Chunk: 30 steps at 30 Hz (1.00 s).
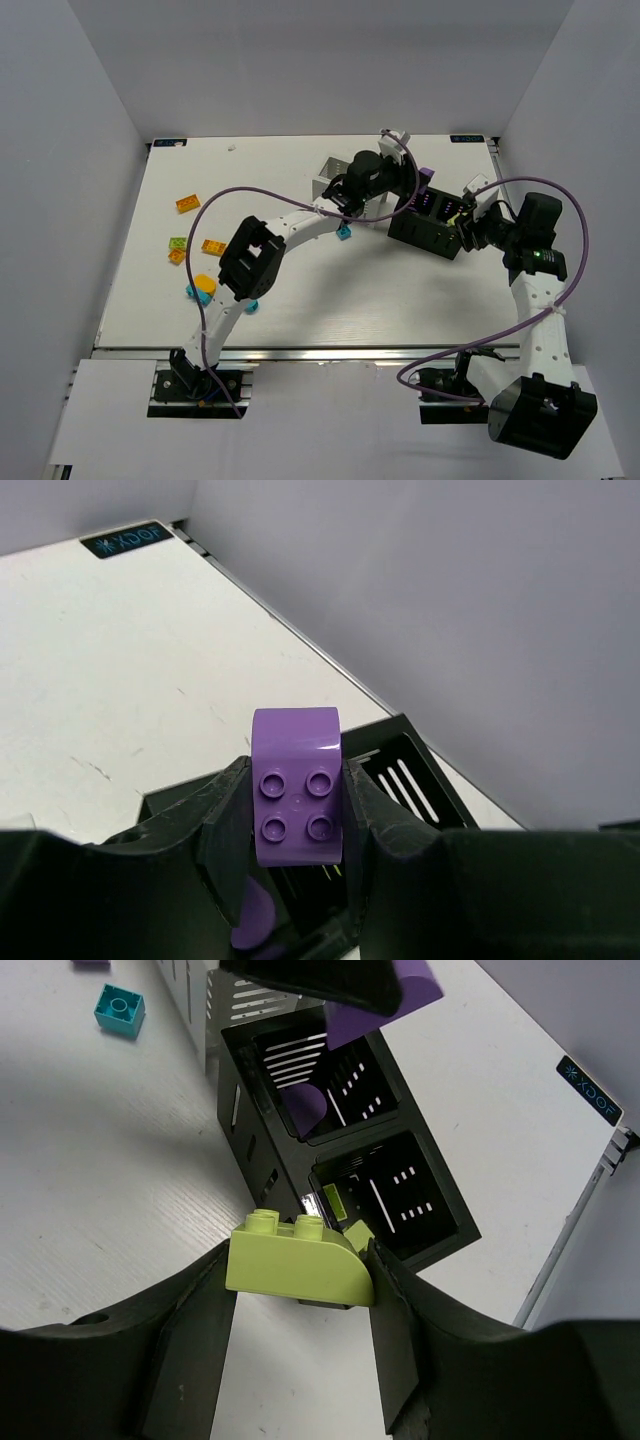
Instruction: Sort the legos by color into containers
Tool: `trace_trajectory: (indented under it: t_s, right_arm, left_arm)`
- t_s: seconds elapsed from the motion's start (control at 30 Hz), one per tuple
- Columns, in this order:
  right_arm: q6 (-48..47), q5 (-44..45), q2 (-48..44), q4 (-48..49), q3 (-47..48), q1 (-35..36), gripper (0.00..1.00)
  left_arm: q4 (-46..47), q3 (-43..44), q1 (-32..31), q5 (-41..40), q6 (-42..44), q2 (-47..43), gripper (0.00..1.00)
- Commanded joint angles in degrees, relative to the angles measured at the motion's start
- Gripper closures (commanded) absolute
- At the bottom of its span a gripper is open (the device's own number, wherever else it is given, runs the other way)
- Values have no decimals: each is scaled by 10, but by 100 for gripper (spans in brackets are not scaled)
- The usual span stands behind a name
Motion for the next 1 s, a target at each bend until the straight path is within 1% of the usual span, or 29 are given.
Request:
trace_trajectory:
  t_s: [0.0,0.13,0.2,0.23,0.3,0.37,0.43,0.47,0.67,0.77,0.8,0.87,0.9,0.97]
  right_arm:
    - [-8,-11,0,0,-4,-3,100]
    - [-3,-8,1,6,-3,-4,100]
    - [-1,-8,2,7,-3,-4,100]
    - [-1,-7,2,7,-2,-5,100]
    - [1,-5,2,7,-2,-6,100]
    - [3,-1,2,9,-2,-6,100]
    - [7,4,7,11,-2,-7,100]
    - [8,6,8,12,-1,-7,100]
    - [2,9,30,6,11,-7,100]
    - [3,12,52,-6,28,-7,100]
    - [4,13,63,-11,39,-7,100]
    - [13,22,77,-16,52,-7,100]
    - [19,28,95,-24,69,-7,100]
    - [35,35,126,-30,87,-7,100]
  left_arm:
    - [5,53,-4,-22,26,6,98]
    - [6,58,-9,-20,36,25,97]
    - [1,60,-12,-21,41,28,94]
    - [0,60,-15,-20,43,29,88]
    - [-9,60,-16,-18,46,28,85]
    - [-14,51,-21,-23,52,22,66]
    - [-11,39,-23,-32,57,13,56]
    - [-7,30,-23,-40,56,5,48]
    - [-19,31,-24,-54,58,-18,39]
    - [-18,18,-24,-61,57,-40,37]
    - [-15,1,-25,-70,54,-48,38]
    - [-15,-18,-25,-82,48,-80,41]
    - [-19,-37,-24,-94,48,-93,53]
    - [-42,-62,-23,-111,49,-140,68]
